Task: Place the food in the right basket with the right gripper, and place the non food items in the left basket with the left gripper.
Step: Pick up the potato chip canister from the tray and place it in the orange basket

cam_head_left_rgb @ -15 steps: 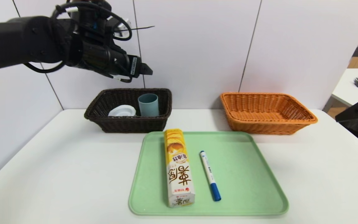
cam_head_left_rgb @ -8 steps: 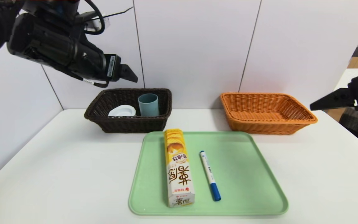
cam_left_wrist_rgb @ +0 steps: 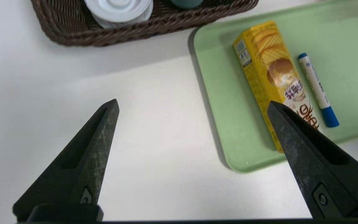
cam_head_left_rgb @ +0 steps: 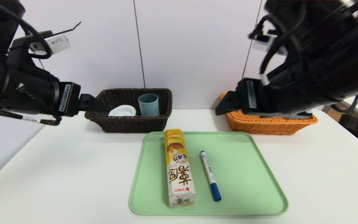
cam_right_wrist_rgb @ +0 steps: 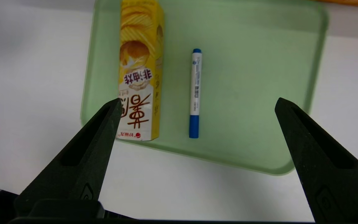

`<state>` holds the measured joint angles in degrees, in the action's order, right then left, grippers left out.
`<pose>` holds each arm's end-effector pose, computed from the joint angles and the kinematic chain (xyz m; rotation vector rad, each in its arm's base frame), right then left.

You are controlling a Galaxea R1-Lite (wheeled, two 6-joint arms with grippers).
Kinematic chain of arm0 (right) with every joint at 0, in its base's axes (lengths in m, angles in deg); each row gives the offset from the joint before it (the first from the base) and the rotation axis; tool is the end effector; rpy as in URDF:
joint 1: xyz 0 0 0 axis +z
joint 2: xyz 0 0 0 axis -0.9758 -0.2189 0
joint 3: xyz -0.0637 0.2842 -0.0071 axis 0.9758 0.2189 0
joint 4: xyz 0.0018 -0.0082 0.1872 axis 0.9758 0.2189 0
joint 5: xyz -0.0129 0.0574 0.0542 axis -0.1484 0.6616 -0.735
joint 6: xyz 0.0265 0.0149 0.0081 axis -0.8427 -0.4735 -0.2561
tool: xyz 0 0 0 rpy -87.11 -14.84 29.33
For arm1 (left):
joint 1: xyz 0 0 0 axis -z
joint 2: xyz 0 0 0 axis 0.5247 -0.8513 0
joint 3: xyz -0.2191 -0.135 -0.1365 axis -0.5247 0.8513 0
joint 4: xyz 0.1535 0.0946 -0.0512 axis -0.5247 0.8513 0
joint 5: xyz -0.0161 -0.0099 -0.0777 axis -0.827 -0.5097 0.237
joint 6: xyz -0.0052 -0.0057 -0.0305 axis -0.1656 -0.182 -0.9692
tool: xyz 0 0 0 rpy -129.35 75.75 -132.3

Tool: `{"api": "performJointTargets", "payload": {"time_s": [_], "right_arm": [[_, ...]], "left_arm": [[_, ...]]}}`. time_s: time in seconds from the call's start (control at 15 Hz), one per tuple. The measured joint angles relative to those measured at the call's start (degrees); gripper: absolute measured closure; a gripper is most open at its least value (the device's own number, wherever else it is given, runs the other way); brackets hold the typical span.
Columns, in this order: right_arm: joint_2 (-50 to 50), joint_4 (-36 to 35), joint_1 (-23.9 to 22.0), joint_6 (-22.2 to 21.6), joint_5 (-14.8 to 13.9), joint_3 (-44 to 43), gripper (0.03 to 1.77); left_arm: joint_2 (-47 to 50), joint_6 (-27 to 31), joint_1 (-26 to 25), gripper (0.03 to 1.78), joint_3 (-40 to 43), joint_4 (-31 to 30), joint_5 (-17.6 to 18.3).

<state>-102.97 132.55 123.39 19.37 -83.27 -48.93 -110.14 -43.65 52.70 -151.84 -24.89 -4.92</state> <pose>0.2052 0.2006 0.3050 0.0926 0.8516 0.2647 0.2037 -0.0777 0.3032 -0.0186 0.6621 -0.2884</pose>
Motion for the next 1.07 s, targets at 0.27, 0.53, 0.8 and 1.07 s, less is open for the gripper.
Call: {"api": "performJointTargets", "payload": {"time_s": [0.27,0.53,0.8,1.07], "right_arm": [[-8.7,-0.4,7.4,-4.9,-0.5,-0.9,0.1],[-15.3,-0.5,9.5,-10.6,1.0,-1.2,0.1],[-18.3,-6.0,9.1,-10.5,3.3,-1.2,0.1],[-21.2,-8.3,9.4,-10.5,0.9,-1.2,0.1]], "left_arm": [[7.4,-1.5,0.0,0.12,11.5,-3.0,0.0],[12.2,-1.5,0.0,0.12,20.5,-8.9,0.1],[13.3,-1.7,0.0,0.12,21.9,-10.0,0.2],[13.3,-1.8,0.0,0.12,23.1,-10.3,0.2]]}}
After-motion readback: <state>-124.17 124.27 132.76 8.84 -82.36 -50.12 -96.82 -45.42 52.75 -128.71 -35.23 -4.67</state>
